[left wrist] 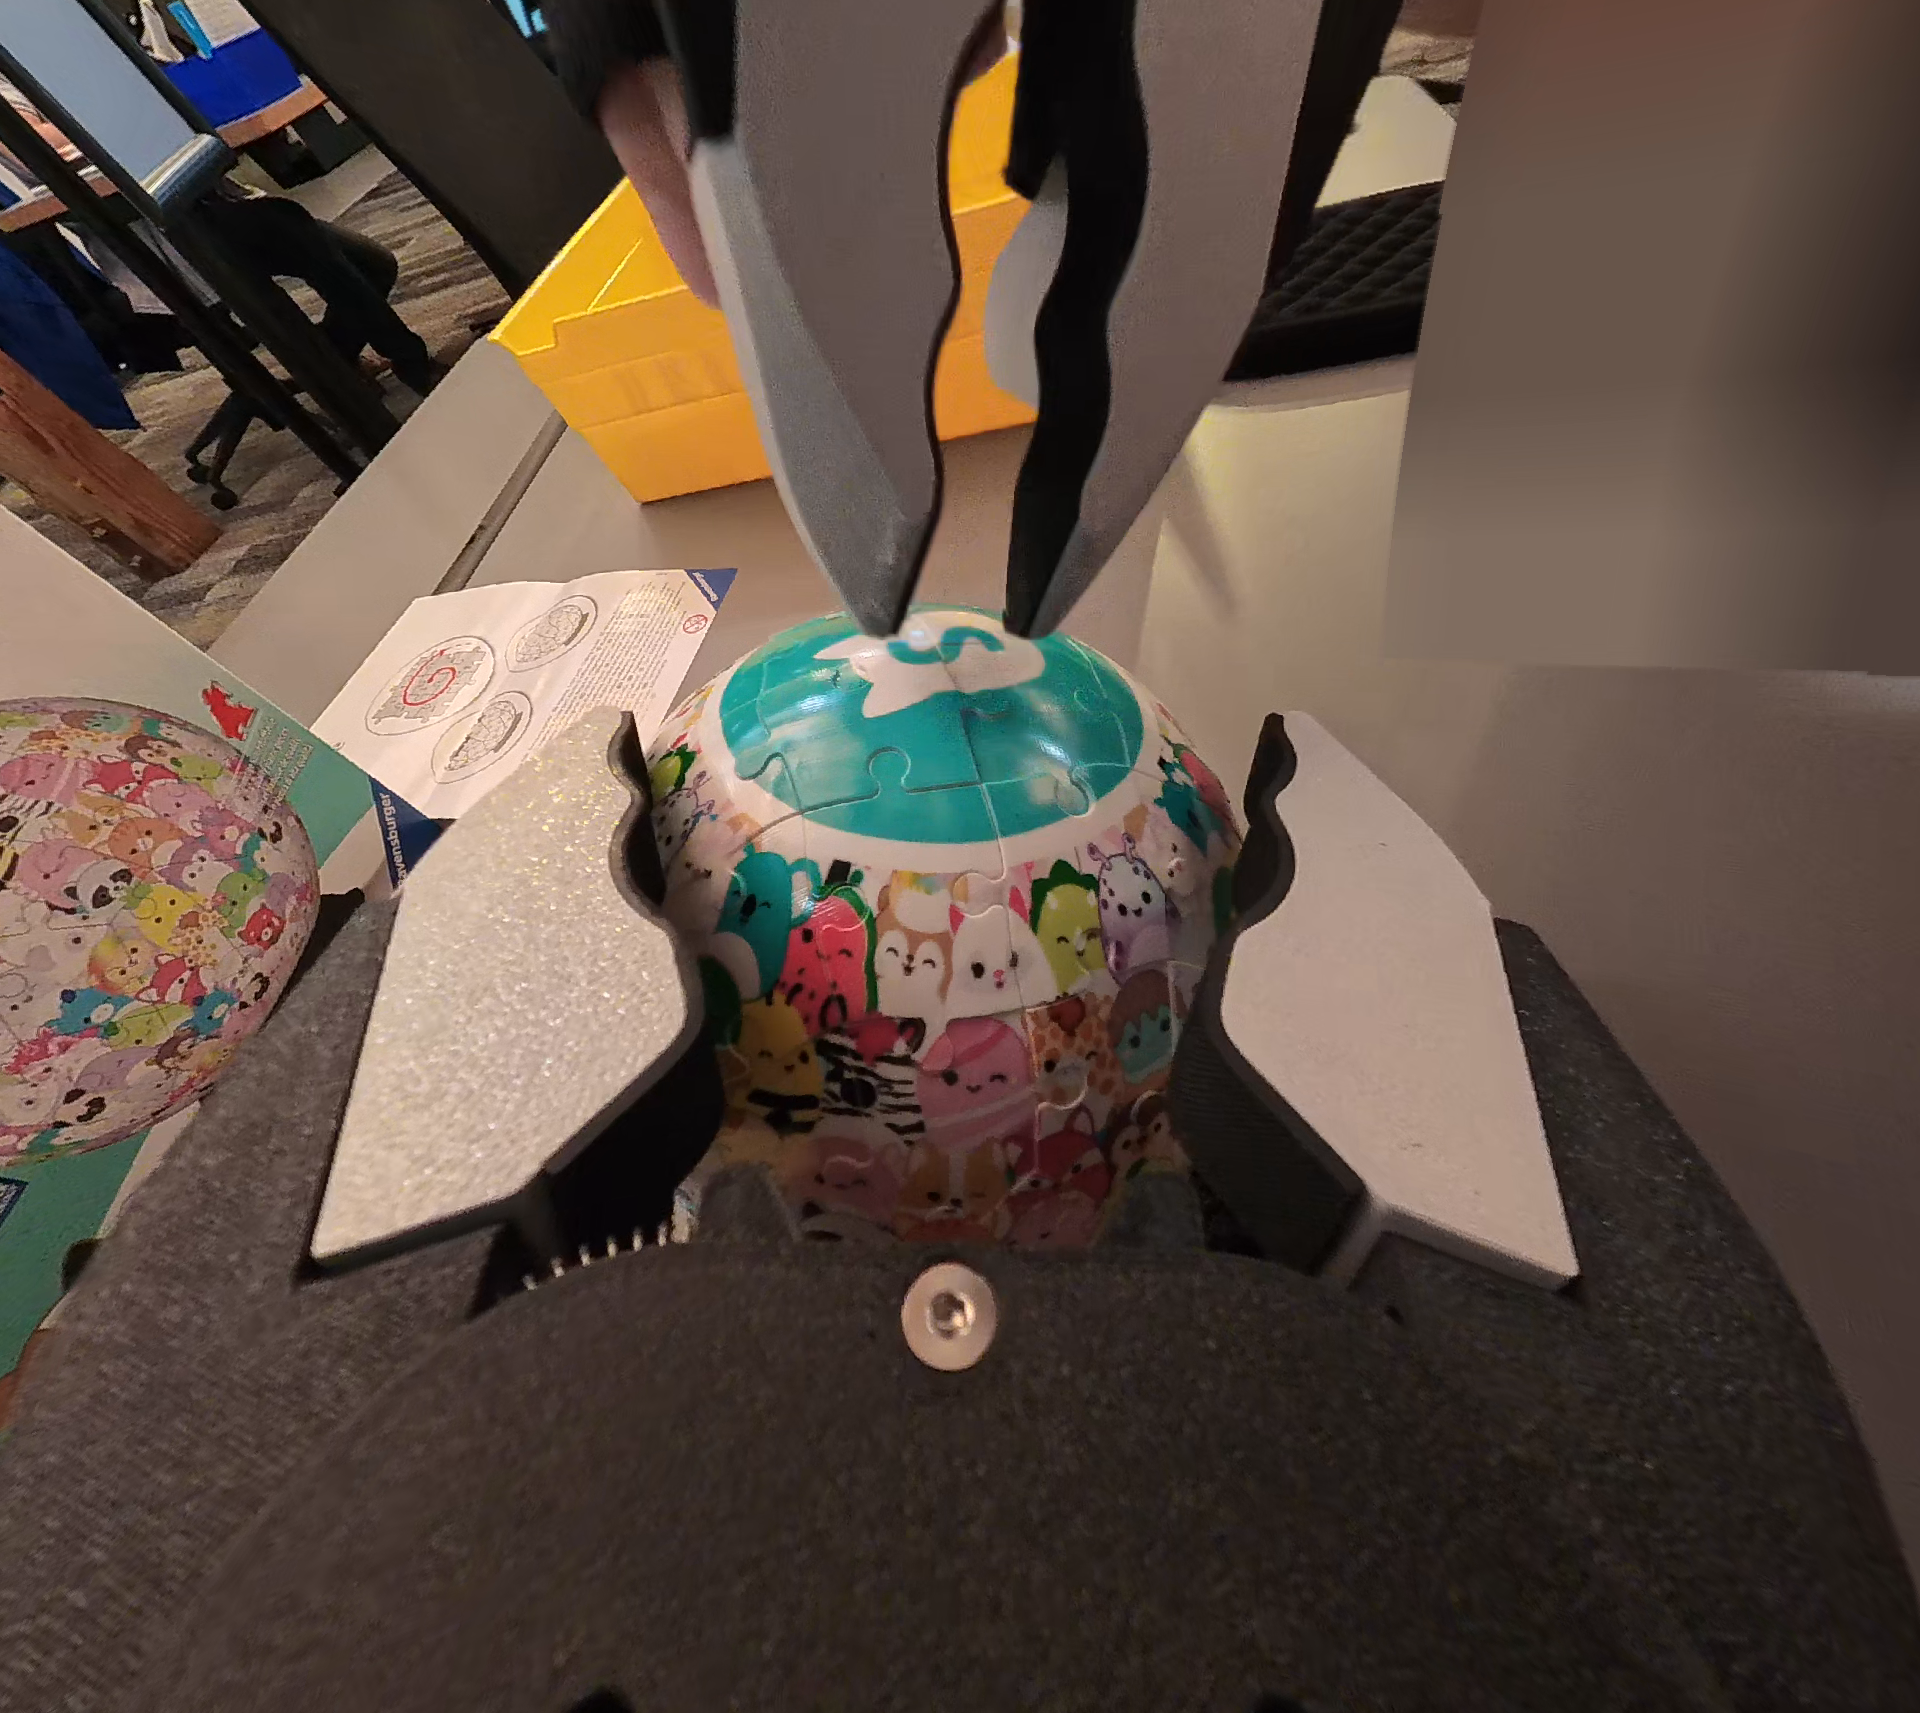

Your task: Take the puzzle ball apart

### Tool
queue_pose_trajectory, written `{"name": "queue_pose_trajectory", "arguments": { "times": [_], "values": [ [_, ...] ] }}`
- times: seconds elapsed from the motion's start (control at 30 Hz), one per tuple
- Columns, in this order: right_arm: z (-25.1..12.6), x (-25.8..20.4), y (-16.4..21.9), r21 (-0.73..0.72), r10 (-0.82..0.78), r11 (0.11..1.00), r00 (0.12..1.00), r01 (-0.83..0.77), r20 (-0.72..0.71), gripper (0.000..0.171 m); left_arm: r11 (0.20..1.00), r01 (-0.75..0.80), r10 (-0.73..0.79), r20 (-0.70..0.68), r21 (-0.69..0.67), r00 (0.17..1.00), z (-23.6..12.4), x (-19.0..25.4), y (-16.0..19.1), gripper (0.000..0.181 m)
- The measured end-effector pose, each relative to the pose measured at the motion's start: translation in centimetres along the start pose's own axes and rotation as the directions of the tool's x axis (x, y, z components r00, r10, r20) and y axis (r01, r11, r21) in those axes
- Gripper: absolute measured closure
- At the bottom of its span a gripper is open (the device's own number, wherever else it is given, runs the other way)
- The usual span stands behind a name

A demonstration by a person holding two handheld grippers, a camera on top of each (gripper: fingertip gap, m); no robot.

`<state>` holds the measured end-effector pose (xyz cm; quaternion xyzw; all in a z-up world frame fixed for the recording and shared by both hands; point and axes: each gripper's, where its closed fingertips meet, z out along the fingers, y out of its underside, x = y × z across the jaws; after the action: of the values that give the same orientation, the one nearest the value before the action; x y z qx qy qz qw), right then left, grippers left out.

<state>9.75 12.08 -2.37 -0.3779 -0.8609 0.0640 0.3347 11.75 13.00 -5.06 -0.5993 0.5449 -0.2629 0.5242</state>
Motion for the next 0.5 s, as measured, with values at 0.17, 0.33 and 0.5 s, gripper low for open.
{"name": "queue_pose_trajectory", "arguments": {
  "times": [0.17, 0.33, 0.5],
  "values": [
    [-0.2, -0.6, -1.5, 0.066, 0.072, 0.996, 0.993, -0.066, -0.092, 0.155, 1.000, -0.006, 0.006, 0.006, -0.014, 1.000, -0.1, 0.2, 0.0, 0.070],
    [-0.2, -1.6, -1.5, 0.103, 0.169, 0.983, 0.971, -0.153, -0.170, 0.156, 1.000, 0.003, -0.002, 0.028, -0.025, 1.000, -1.0, 0.6, 0.0, 0.072],
    [-1.1, -2.1, -1.1, 0.261, 0.285, 0.940, 0.929, -0.221, -0.237, 0.157, 1.000, 0.006, -0.007, 0.104, 0.011, 0.995, -3.3, 0.8, -0.4, 0.076]
  ]
}}
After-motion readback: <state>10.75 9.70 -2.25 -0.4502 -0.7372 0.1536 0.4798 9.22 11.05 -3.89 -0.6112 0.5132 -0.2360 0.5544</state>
